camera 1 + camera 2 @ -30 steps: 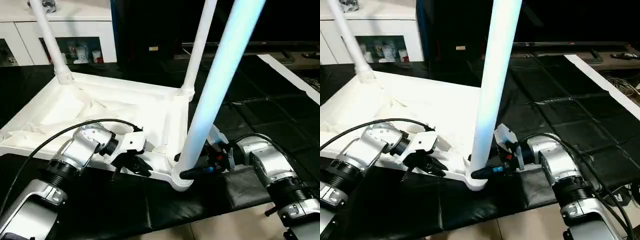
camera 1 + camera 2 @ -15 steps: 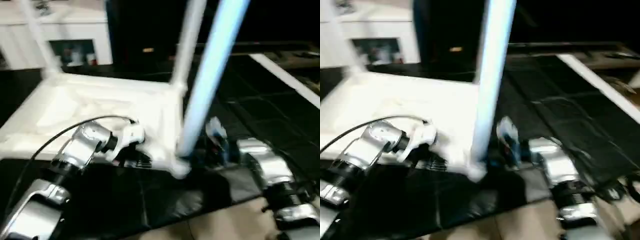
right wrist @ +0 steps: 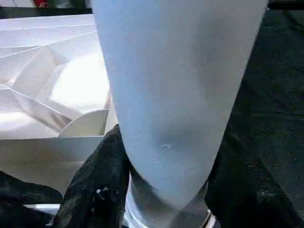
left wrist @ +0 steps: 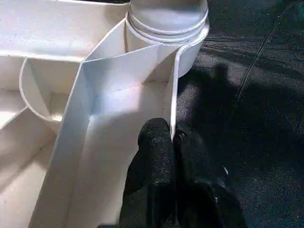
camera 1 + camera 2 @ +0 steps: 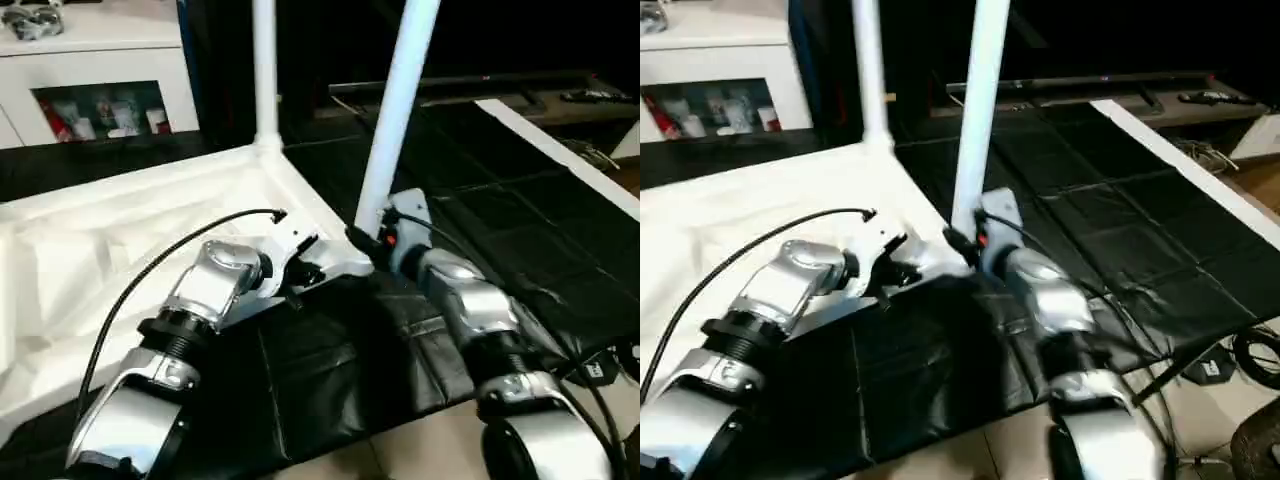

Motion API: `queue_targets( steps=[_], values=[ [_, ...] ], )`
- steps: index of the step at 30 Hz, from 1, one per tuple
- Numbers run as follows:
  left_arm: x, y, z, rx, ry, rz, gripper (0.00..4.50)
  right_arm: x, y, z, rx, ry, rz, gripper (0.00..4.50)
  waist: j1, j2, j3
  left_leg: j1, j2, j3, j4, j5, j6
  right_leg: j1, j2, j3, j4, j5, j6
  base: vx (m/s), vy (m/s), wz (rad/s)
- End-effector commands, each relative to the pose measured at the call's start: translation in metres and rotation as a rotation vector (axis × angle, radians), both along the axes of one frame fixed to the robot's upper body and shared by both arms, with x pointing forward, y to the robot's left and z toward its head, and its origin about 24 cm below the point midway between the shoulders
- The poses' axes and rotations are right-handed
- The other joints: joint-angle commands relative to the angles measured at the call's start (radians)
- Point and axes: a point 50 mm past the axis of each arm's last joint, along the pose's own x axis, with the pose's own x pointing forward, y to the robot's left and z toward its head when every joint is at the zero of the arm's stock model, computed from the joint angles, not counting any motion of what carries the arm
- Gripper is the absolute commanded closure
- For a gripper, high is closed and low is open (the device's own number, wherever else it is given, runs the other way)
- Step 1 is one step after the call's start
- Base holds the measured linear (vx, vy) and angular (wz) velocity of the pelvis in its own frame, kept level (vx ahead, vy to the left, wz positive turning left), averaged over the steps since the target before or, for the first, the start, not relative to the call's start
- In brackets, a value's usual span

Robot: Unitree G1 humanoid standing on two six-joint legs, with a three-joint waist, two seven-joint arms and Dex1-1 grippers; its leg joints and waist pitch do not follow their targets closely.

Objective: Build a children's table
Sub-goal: Rotate leg to tighten

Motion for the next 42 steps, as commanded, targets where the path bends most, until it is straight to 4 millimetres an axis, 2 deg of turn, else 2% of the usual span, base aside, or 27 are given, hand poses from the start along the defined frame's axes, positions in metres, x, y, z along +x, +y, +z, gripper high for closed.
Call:
queue_targets(
  steps=[1, 5, 7, 8, 10, 14, 18, 19, 20, 21, 23, 25, 27, 28, 29, 33, 42],
  values=[
    [0.002, -0.035, 0.022, -0.077, -0.076, -0.103, 4.5, -0.02, 0.049, -0.017, 0.046, 0.09, 0.212, 1.98, 0.006, 0.012, -0.063, -0.002, 0.019, -0.003, -0.067, -0.202, 0.025, 0.057, -0.068, 0.055, -0.088, -0.294, -0.163, 0.0, 0.0, 0.0],
    [0.001, -0.027, 0.022, -0.068, -0.07, -0.122, 4.5, -0.022, 0.042, -0.018, 0.054, 0.07, 0.222, 1.52, 0.007, 0.014, -0.063, -0.003, 0.02, -0.004, -0.069, -0.201, 0.025, 0.058, -0.068, 0.055, -0.087, -0.289, -0.163, 0.0, 0.0, 0.0],
    [0.0, -0.024, 0.022, -0.058, -0.086, -0.155, 4.5, -0.023, 0.038, -0.018, 0.047, 0.057, 0.242, 1.34, 0.008, 0.011, -0.065, -0.003, 0.02, -0.004, -0.068, -0.193, 0.031, 0.059, -0.069, 0.057, -0.085, -0.267, -0.166, 0.0, 0.0, 0.0],
    [-0.001, -0.018, 0.02, -0.047, -0.087, -0.181, 4.5, -0.024, 0.031, -0.019, 0.028, 0.046, 0.273, 1.23, 0.007, 0.014, -0.065, -0.004, 0.021, -0.004, -0.069, -0.184, 0.033, 0.06, -0.068, 0.057, -0.082, -0.244, -0.174, 0.0, 0.0, 0.0],
    [-0.003, -0.012, 0.019, -0.046, -0.079, -0.212, 4.5, -0.025, 0.022, -0.019, 0.021, 0.035, 0.304, 1.15, 0.008, 0.011, -0.066, -0.005, 0.02, -0.004, -0.067, -0.174, 0.04, 0.062, -0.069, 0.057, -0.08, -0.226, -0.18, 0.0, 0.0, 0.0],
    [-0.008, -0.001, 0.018, -0.032, -0.062, -0.314, 4.5, -0.03, 0.005, -0.014, 0.035, 0.018, 0.409, 0.72, 0.014, 0.011, -0.066, -0.004, 0.021, -0.001, -0.066, -0.159, 0.056, 0.063, -0.069, 0.058, -0.079, -0.204, -0.193, 0.0, 0.0, 0.0],
    [-0.013, 0.006, 0.018, -0.023, -0.049, -0.396, 4.5, -0.034, -0.007, -0.01, 0.028, 0.001, 0.49, 0.33, 0.021, 0.015, -0.063, 0.0, 0.026, -0.001, -0.068, -0.193, 0.051, 0.06, -0.071, 0.058, -0.082, -0.24, -0.192, 0.0, 0.0, 0.0],
    [-0.016, 0.012, 0.02, -0.009, -0.039, -0.465, 4.5, -0.037, -0.017, -0.007, 0.008, -0.018, 0.557, 0.27, 0.025, 0.017, -0.063, 0.001, 0.026, -0.001, -0.069, -0.197, 0.048, 0.059, -0.071, 0.059, -0.083, -0.244, -0.192, 0.0, 0.0, 0.0],
    [-0.017, 0.013, 0.02, -0.008, -0.039, -0.47, 4.5, -0.037, -0.018, -0.006, 0.006, -0.019, 0.561, 0.27, 0.025, 0.015, -0.063, 0.0, 0.027, -0.001, -0.07, -0.198, 0.046, 0.059, -0.071, 0.059, -0.083, -0.246, -0.191, 0.0, 0.0, 0.0],
    [-0.019, 0.017, 0.021, -0.001, -0.029, -0.513, 4.5, -0.04, -0.024, -0.005, -0.012, -0.025, 0.609, 0.08, 0.029, 0.016, -0.063, 0.002, 0.028, -0.002, -0.07, -0.2, 0.044, 0.059, -0.072, 0.058, -0.082, -0.247, -0.191, 0.0, 0.0, 0.0],
    [-0.02, 0.019, 0.021, 0.003, -0.022, -0.536, 4.5, -0.042, -0.028, -0.004, -0.018, -0.023, 0.644, 0.08, 0.035, 0.018, -0.063, 0.003, 0.028, 0.0, -0.069, -0.199, 0.042, 0.058, -0.07, 0.059, -0.08, -0.235, -0.195, 0.0, 0.0, 0.0],
    [-0.023, 0.024, 0.023, 0.01, -0.01, -0.602, 4.5, -0.049, -0.036, -0.001, -0.022, -0.017, 0.756, 0.08, 0.047, 0.016, -0.064, 0.005, 0.03, 0.001, -0.068, -0.187, 0.044, 0.058, -0.069, 0.059, -0.076, -0.21, -0.203, 0.0, 0.0, 0.0],
    [-0.025, 0.026, 0.024, 0.009, 0.0, -0.635, 4.5, -0.052, -0.039, 0.001, -0.022, -0.009, 0.814, 0.08, 0.05, 0.012, -0.065, 0.001, 0.03, 0.002, -0.066, -0.176, 0.053, 0.062, -0.068, 0.058, -0.072, -0.189, -0.205, 0.0, 0.0, 0.0],
    [-0.026, 0.027, 0.024, 0.01, 0.005, -0.649, 4.5, -0.054, -0.041, 0.002, -0.022, -0.005, 0.839, 0.08, 0.054, 0.016, -0.065, 0.001, 0.032, 0.002, -0.066, -0.173, 0.055, 0.059, -0.068, 0.057, -0.069, -0.177, -0.212, 0.0, 0.0, 0.0],
    [-0.027, 0.028, 0.024, 0.017, 0.01, -0.672, 4.5, -0.056, -0.043, 0.003, -0.021, 0.004, 0.874, 0.08, 0.055, 0.013, -0.065, 0.001, 0.032, 0.003, -0.066, -0.177, 0.055, 0.059, -0.069, 0.057, -0.071, -0.184, -0.211, 0.0, 0.0, 0.0],
    [-0.032, 0.033, 0.023, 0.044, 0.033, -0.744, 4.5, -0.06, -0.049, 0.007, 0.002, 0.024, 0.959, 0.08, 0.064, 0.011, -0.063, 0.003, 0.033, 0.003, -0.066, -0.189, 0.052, 0.056, -0.072, 0.058, -0.075, -0.244, -0.196, 0.0, 0.0, 0.0],
    [-0.038, 0.034, 0.022, 0.05, 0.048, -0.805, 4.5, -0.063, -0.052, 0.007, 0.012, 0.045, 1.047, 0.78, 0.066, 0.005, -0.065, -0.001, 0.031, 0.002, -0.064, -0.166, 0.048, 0.058, -0.071, 0.056, -0.072, -0.236, -0.194, 0.0, 0.0, 0.0]
  ],
)
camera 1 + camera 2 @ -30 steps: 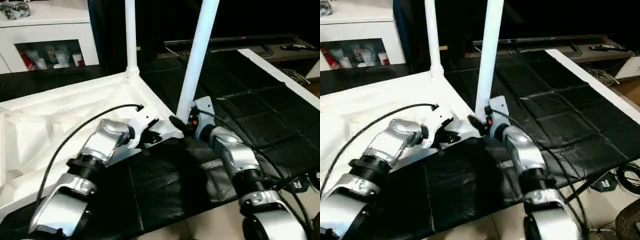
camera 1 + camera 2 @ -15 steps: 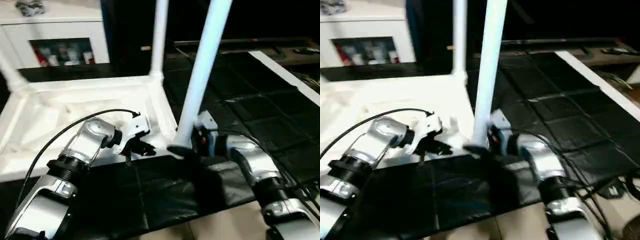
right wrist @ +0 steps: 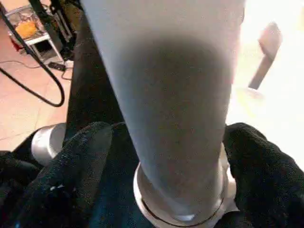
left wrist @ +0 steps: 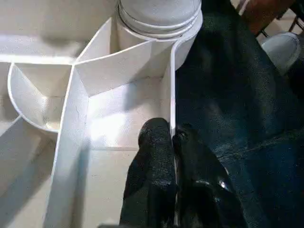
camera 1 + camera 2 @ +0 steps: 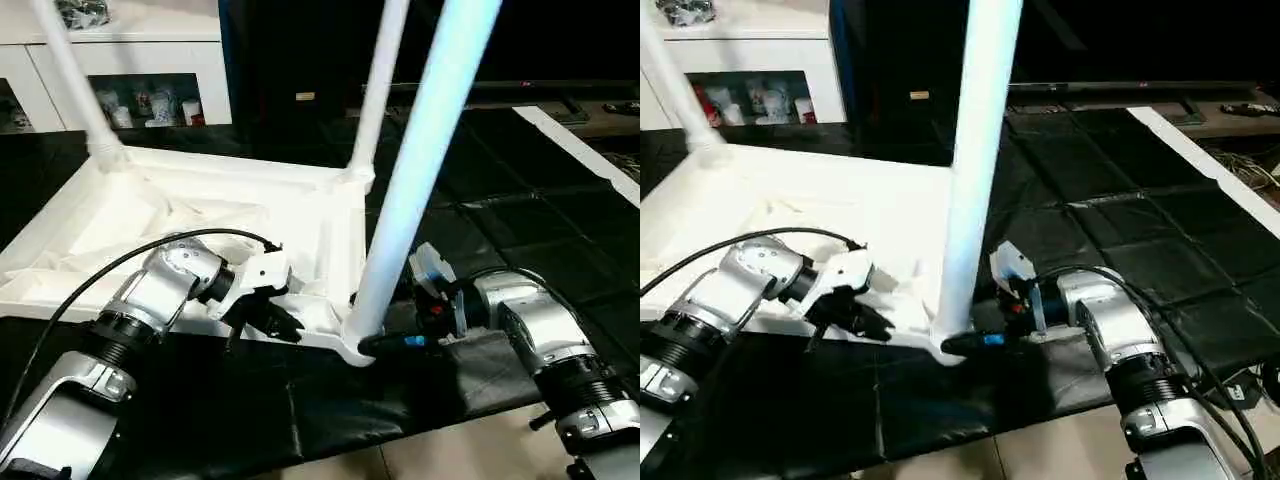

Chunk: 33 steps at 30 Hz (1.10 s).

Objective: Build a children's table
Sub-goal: Rotate leg to tighten

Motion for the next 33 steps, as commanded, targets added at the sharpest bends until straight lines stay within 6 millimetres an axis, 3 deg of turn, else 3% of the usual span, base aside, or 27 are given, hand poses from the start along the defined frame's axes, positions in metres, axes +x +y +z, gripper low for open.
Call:
queue_targets(
  steps=[1, 5, 21, 22, 23, 24, 25, 26, 28, 29, 31, 33],
  values=[
    [-0.003, -0.011, 0.008, -0.029, -0.016, -0.093, 4.5, 0.002, -0.001, 0.003, -0.007, -0.018, 0.027, 1.0, -0.004, 0.004, -0.069, 0.002, 0.029, 0.002, -0.064, -0.166, 0.049, 0.06, -0.071, 0.057, -0.073, -0.242, -0.187, 0.0, 0.0, 0.0],
    [-0.004, -0.011, 0.008, -0.027, -0.016, -0.101, 4.5, 0.001, 0.0, 0.002, -0.01, -0.012, 0.052, 1.24, -0.004, -0.001, -0.068, 0.001, 0.029, 0.002, -0.064, -0.161, 0.051, 0.061, -0.07, 0.057, -0.073, -0.259, -0.179, 0.0, 0.0, 0.0],
    [-0.003, -0.009, 0.005, -0.018, -0.01, -0.083, 4.5, -0.004, 0.003, -0.003, 0.02, 0.023, 0.069, 2.38, -0.003, 0.0, -0.07, 0.001, 0.029, 0.002, -0.063, -0.15, 0.051, 0.061, -0.069, 0.056, -0.07, -0.241, -0.18, 0.0, 0.0, 0.0],
    [-0.003, -0.009, 0.005, -0.019, -0.009, -0.082, 4.5, -0.004, 0.003, -0.003, 0.021, 0.024, 0.069, 2.38, -0.002, 0.0, -0.07, 0.001, 0.029, 0.002, -0.062, -0.151, 0.052, 0.061, -0.069, 0.056, -0.07, -0.241, -0.182, 0.0, 0.0, 0.0],
    [-0.002, -0.01, 0.005, -0.025, -0.003, -0.072, 4.5, -0.005, 0.004, -0.003, 0.03, 0.029, 0.066, 2.42, -0.002, 0.01, -0.07, 0.002, 0.029, 0.001, -0.063, -0.154, 0.049, 0.06, -0.069, 0.056, -0.07, -0.241, -0.183, 0.0, 0.0, 0.0],
    [-0.002, -0.011, 0.005, -0.032, 0.001, -0.061, 4.5, -0.006, 0.006, -0.004, 0.036, 0.039, 0.057, 2.45, -0.003, 0.004, -0.07, 0.002, 0.029, 0.002, -0.062, -0.157, 0.049, 0.061, -0.068, 0.057, -0.071, -0.235, -0.183, 0.0, 0.0, 0.0],
    [0.0, -0.015, 0.005, -0.054, 0.001, -0.021, 4.5, -0.006, 0.01, -0.009, 0.028, 0.075, 0.007, 2.45, -0.001, 0.012, -0.07, 0.002, 0.029, 0.0, -0.063, -0.157, 0.046, 0.062, -0.069, 0.056, -0.071, -0.234, -0.186, 0.0, 0.0, 0.0],
    [0.002, -0.018, 0.005, -0.065, 0.0, 0.006, 4.5, -0.006, 0.012, -0.012, 0.017, 0.091, -0.025, 2.45, -0.004, 0.009, -0.069, 0.001, 0.029, 0.001, -0.064, -0.157, 0.044, 0.062, -0.066, 0.057, -0.072, -0.231, -0.184, 0.0, 0.0, 0.0],
    [0.006, -0.028, 0.004, -0.094, -0.004, 0.075, 4.5, -0.003, 0.02, -0.016, 0.016, 0.085, -0.111, 2.46, -0.006, 0.007, -0.065, 0.004, 0.027, 0.001, -0.066, -0.185, 0.032, 0.059, -0.068, 0.055, -0.078, -0.287, -0.172, 0.0, 0.0, 0.0],
    [0.008, -0.034, 0.003, -0.11, -0.006, 0.118, 4.5, 0.0, 0.025, -0.019, 0.015, 0.084, -0.179, 2.46, -0.009, 0.004, -0.061, 0.004, 0.023, -0.002, -0.067, -0.215, 0.021, 0.06, -0.071, 0.052, -0.088, -0.372, -0.148, 0.0, 0.0, 0.0],
    [0.011, -0.043, 0.001, -0.129, -0.007, 0.184, 4.5, 0.006, 0.033, -0.022, 0.012, 0.083, -0.289, 2.46, -0.016, 0.004, -0.06, 0.009, 0.021, -0.004, -0.067, -0.226, 0.004, 0.055, -0.072, 0.052, -0.097, -0.446, -0.119, 0.0, 0.0, 0.0],
    [0.016, -0.053, -0.001, -0.139, -0.027, 0.276, 4.5, 0.012, 0.043, -0.026, 0.001, 0.084, -0.408, 2.47, -0.027, 0.004, -0.061, 0.005, 0.018, -0.008, -0.069, -0.226, -0.005, 0.058, -0.073, 0.048, -0.1, -0.48, -0.095, 0.0, 0.0, 0.0]
  ],
)
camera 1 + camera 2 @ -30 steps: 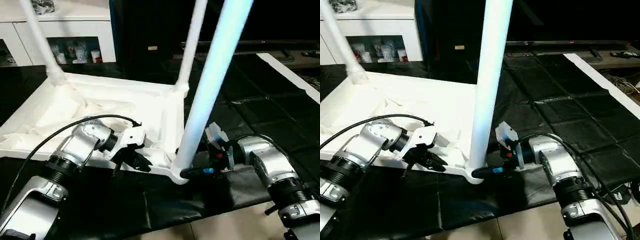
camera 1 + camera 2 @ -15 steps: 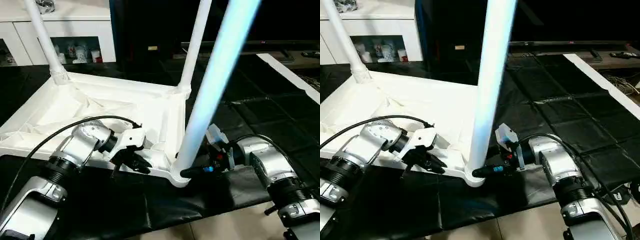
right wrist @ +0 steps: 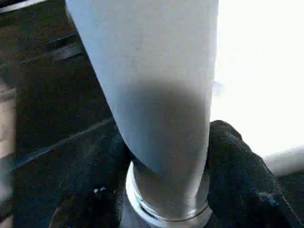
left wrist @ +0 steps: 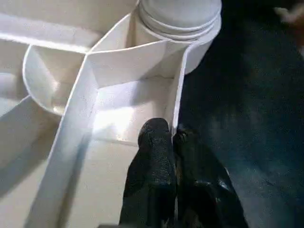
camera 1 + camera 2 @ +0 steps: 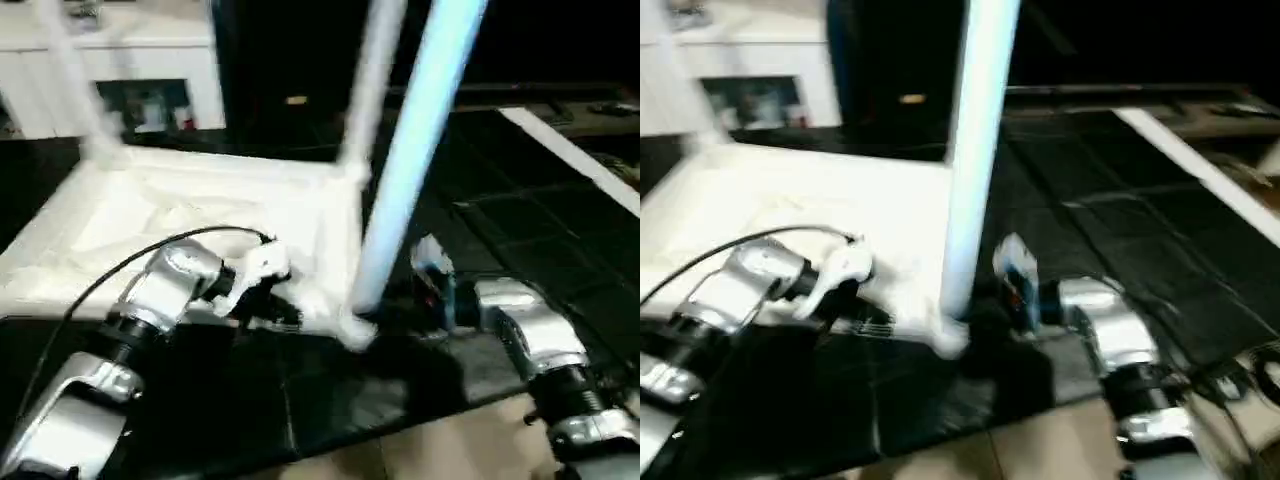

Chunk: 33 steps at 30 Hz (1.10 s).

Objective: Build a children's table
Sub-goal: Rotate leg to tighten

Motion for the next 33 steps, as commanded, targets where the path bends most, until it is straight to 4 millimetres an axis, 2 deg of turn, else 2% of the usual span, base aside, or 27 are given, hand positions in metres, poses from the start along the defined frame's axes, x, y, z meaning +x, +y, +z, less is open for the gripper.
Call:
queue_targets(
  steps=[1, 3, 4, 6, 7, 12, 13, 15, 18, 19, 23, 24, 26, 27, 30, 33],
  values=[
    [0.005, -0.052, 0.007, -0.13, -0.041, 0.035, 4.5, 0.003, 0.042, -0.014, -0.019, 0.065, -0.071, 2.47, -0.006, 0.004, -0.057, -0.002, 0.017, -0.009, -0.071, -0.233, -0.007, 0.052, -0.072, 0.045, -0.106, -0.496, -0.09, 0.0, 0.0, 0.0],
    [0.008, -0.058, 0.007, -0.136, -0.05, 0.089, 4.5, 0.007, 0.048, -0.016, -0.026, 0.076, -0.127, 2.49, -0.019, 0.003, -0.057, -0.003, 0.013, -0.01, -0.069, -0.25, -0.004, 0.051, -0.072, 0.041, -0.111, -0.53, -0.08, 0.0, 0.0, 0.0],
    [0.012, -0.064, 0.007, -0.142, -0.057, 0.146, 4.5, 0.011, 0.056, -0.017, -0.036, 0.091, -0.191, 2.5, -0.026, 0.004, -0.057, 0.002, 0.01, -0.007, -0.066, -0.253, 0.003, 0.045, -0.068, 0.043, -0.116, -0.534, -0.077, 0.0, 0.0, 0.0],
    [0.016, -0.07, 0.008, -0.149, -0.067, 0.213, 4.5, 0.014, 0.065, -0.018, -0.04, 0.112, -0.251, 2.51, -0.03, 0.002, -0.059, 0.002, 0.008, -0.007, -0.064, -0.252, 0.009, 0.045, -0.067, 0.042, -0.116, -0.537, -0.076, 0.0, 0.0, 0.0],
    [0.02, -0.076, 0.011, -0.159, -0.08, 0.271, 4.5, 0.016, 0.072, -0.018, -0.067, 0.111, -0.297, 2.51, -0.028, 0.004, -0.06, 0.003, 0.01, -0.007, -0.064, -0.241, 0.013, 0.044, -0.068, 0.043, -0.115, -0.523, -0.078, 0.0, 0.0, 0.0],
    [0.023, -0.084, 0.016, -0.181, -0.09, 0.322, 4.5, 0.018, 0.084, -0.016, -0.069, 0.099, -0.317, 2.51, -0.027, 0.004, -0.061, 0.001, 0.013, -0.006, -0.068, -0.236, 0.029, 0.046, -0.066, 0.047, -0.108, -0.446, -0.1, 0.0, 0.0, 0.0],
    [0.023, -0.085, 0.016, -0.179, -0.096, 0.323, 4.5, 0.017, 0.088, -0.011, -0.031, 0.079, -0.299, 1.98, -0.026, 0.003, -0.061, 0.0, 0.013, -0.006, -0.068, -0.23, 0.032, 0.048, -0.067, 0.048, -0.107, -0.437, -0.101, 0.0, 0.0, 0.0],
    [0.022, -0.083, 0.015, -0.174, -0.098, 0.317, 4.5, 0.016, 0.089, -0.01, -0.02, 0.076, -0.294, 1.85, -0.025, 0.004, -0.062, -0.002, 0.015, -0.006, -0.07, -0.219, 0.037, 0.05, -0.068, 0.05, -0.104, -0.415, -0.104, 0.0, 0.0, 0.0],
    [0.021, -0.079, 0.014, -0.166, -0.105, 0.301, 4.5, 0.016, 0.087, -0.01, -0.017, 0.071, -0.301, 1.74, -0.025, 0.005, -0.061, 0.0, 0.015, -0.005, -0.071, -0.225, 0.037, 0.049, -0.067, 0.05, -0.105, -0.411, -0.108, 0.0, 0.0, 0.0],
    [0.02, -0.076, 0.013, -0.162, -0.101, 0.299, 4.5, 0.016, 0.085, -0.011, -0.023, 0.063, -0.316, 1.53, -0.024, 0.01, -0.061, -0.001, 0.015, -0.006, -0.072, -0.225, 0.036, 0.05, -0.068, 0.05, -0.104, -0.411, -0.11, 0.0, 0.0, 0.0],
    [0.018, -0.066, 0.011, -0.149, -0.094, 0.279, 4.5, 0.019, 0.073, -0.012, -0.035, 0.033, -0.359, 1.34, -0.027, 0.003, -0.062, -0.004, 0.018, -0.006, -0.073, -0.216, 0.033, 0.051, -0.069, 0.052, -0.099, -0.373, -0.125, 0.0, 0.0, 0.0],
    [0.017, -0.064, 0.011, -0.148, -0.099, 0.262, 4.5, 0.019, 0.071, -0.012, -0.036, 0.025, -0.352, 1.04, -0.027, 0.006, -0.064, -0.004, 0.019, -0.006, -0.073, -0.205, 0.034, 0.052, -0.069, 0.053, -0.095, -0.353, -0.131, 0.0, 0.0, 0.0],
    [0.015, -0.059, 0.011, -0.141, -0.091, 0.238, 4.5, 0.018, 0.064, -0.012, -0.038, 0.012, -0.342, 0.96, -0.026, 0.006, -0.064, -0.006, 0.019, -0.005, -0.073, -0.197, 0.037, 0.053, -0.069, 0.055, -0.093, -0.324, -0.14, 0.0, 0.0, 0.0],
    [0.013, -0.055, 0.01, -0.138, -0.09, 0.204, 4.5, 0.016, 0.057, -0.011, -0.033, -0.006, -0.317, 0.92, -0.026, 0.003, -0.065, -0.007, 0.02, -0.005, -0.072, -0.185, 0.042, 0.055, -0.07, 0.055, -0.09, -0.301, -0.146, 0.0, 0.0, 0.0],
    [0.011, -0.047, 0.011, -0.14, -0.08, 0.161, 4.5, 0.012, 0.044, -0.007, -0.009, -0.034, -0.237, 0.59, -0.023, 0.005, -0.066, -0.006, 0.022, -0.001, -0.07, -0.16, 0.058, 0.056, -0.068, 0.058, -0.083, -0.23, -0.173, 0.0, 0.0, 0.0],
    [0.008, -0.042, 0.011, -0.138, -0.072, 0.104, 4.5, 0.007, 0.034, -0.004, 0.002, -0.057, -0.151, 0.52, -0.018, 0.005, -0.065, -0.007, 0.023, -0.001, -0.07, -0.161, 0.065, 0.059, -0.069, 0.056, -0.083, -0.228, -0.18, 0.0, 0.0, 0.0]
  ],
)
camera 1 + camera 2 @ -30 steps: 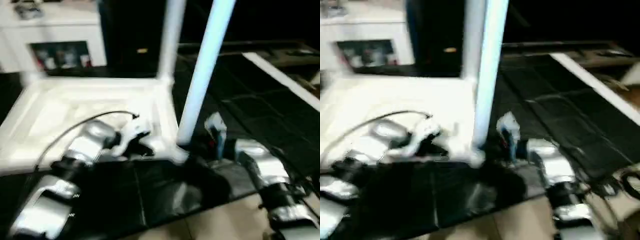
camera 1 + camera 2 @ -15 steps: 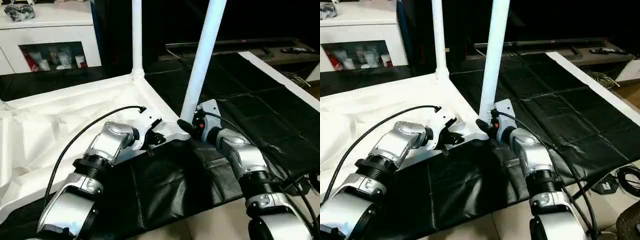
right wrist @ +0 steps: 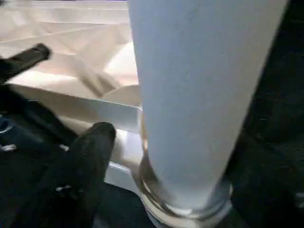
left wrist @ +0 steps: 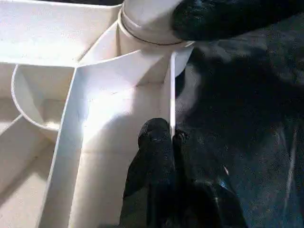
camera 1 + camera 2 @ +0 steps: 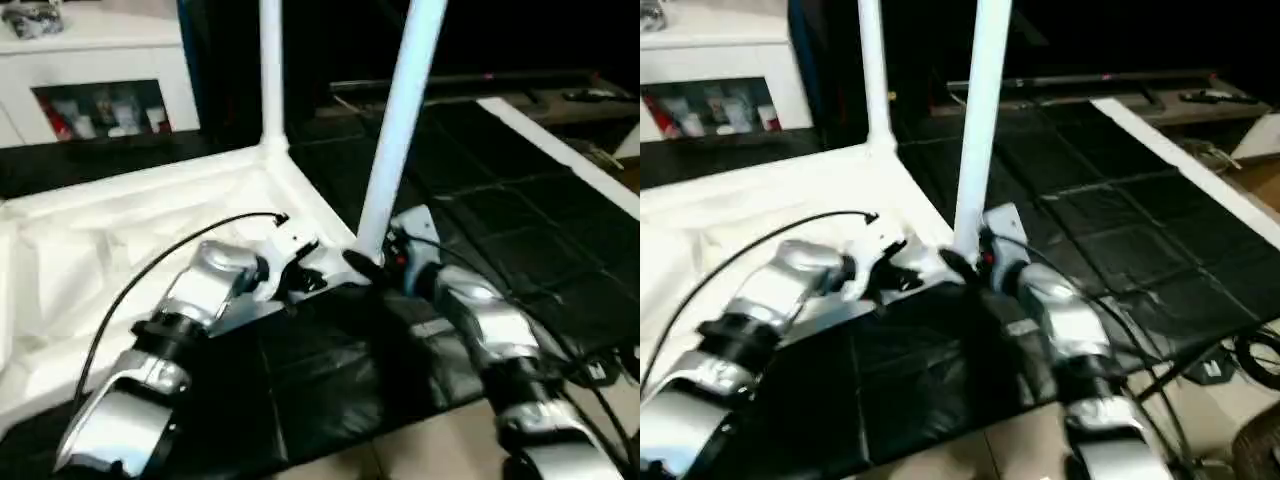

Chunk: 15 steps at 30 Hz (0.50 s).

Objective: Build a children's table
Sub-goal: Rotate leg to tighten

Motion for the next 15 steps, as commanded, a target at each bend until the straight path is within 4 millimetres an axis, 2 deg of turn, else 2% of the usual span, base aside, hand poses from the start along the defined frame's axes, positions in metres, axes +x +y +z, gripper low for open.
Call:
queue_targets(
  steps=[1, 3, 8, 11, 12, 13, 15],
  values=[
    [-0.005, -0.016, 0.012, -0.064, -0.038, -0.139, 4.5, -0.014, 0.015, -0.003, 0.03, 0.021, 0.207, 0.42, 0.006, 0.005, -0.063, -0.005, 0.023, -0.001, -0.061, -0.166, 0.067, 0.064, -0.07, 0.057, -0.082, -0.241, -0.174, 0.0, 0.0, 0.0],
    [-0.008, -0.01, 0.014, -0.066, -0.032, -0.203, 4.5, -0.018, 0.005, 0.002, 0.038, 0.013, 0.279, 0.14, 0.011, 0.005, -0.062, -0.001, 0.024, 0.0, -0.061, -0.176, 0.069, 0.062, -0.071, 0.058, -0.085, -0.265, -0.168, 0.0, 0.0, 0.0],
    [-0.016, -0.003, 0.017, -0.071, -0.017, -0.343, 4.5, -0.022, -0.007, 0.007, -0.008, 0.004, 0.389, 0.02, 0.024, 0.004, -0.062, 0.002, 0.027, -0.001, -0.063, -0.179, 0.058, 0.059, -0.073, 0.058, -0.086, -0.295, -0.161, 0.0, 0.0, 0.0],
    [-0.02, 0.001, 0.02, -0.071, 0.0, -0.408, 4.5, -0.024, -0.012, 0.01, -0.023, 0.01, 0.46, 0.02, 0.031, 0.008, -0.064, 0.006, 0.031, 0.001, -0.062, -0.167, 0.056, 0.056, -0.071, 0.059, -0.079, -0.243, -0.18, 0.0, 0.0, 0.0],
    [-0.021, 0.003, 0.02, -0.055, 0.006, -0.442, 4.5, -0.027, -0.014, 0.012, -0.027, 0.008, 0.515, 0.02, 0.034, 0.005, -0.065, 0.005, 0.031, 0.002, -0.061, -0.16, 0.06, 0.059, -0.069, 0.058, -0.074, -0.213, -0.191, 0.0, 0.0, 0.0],
    [-0.022, 0.004, 0.02, -0.046, 0.008, -0.454, 4.5, -0.028, -0.015, 0.012, -0.027, 0.009, 0.535, 0.02, 0.039, 0.008, -0.065, 0.006, 0.033, 0.002, -0.061, -0.159, 0.063, 0.058, -0.068, 0.058, -0.071, -0.195, -0.199, 0.0, 0.0, 0.0],
    [-0.023, 0.006, 0.02, -0.029, 0.011, -0.478, 4.5, -0.03, -0.016, 0.013, -0.023, 0.015, 0.574, 0.02, 0.044, 0.006, -0.065, 0.002, 0.032, 0.003, -0.059, -0.159, 0.064, 0.06, -0.069, 0.058, -0.07, -0.192, -0.199, 0.0, 0.0, 0.0]
  ],
)
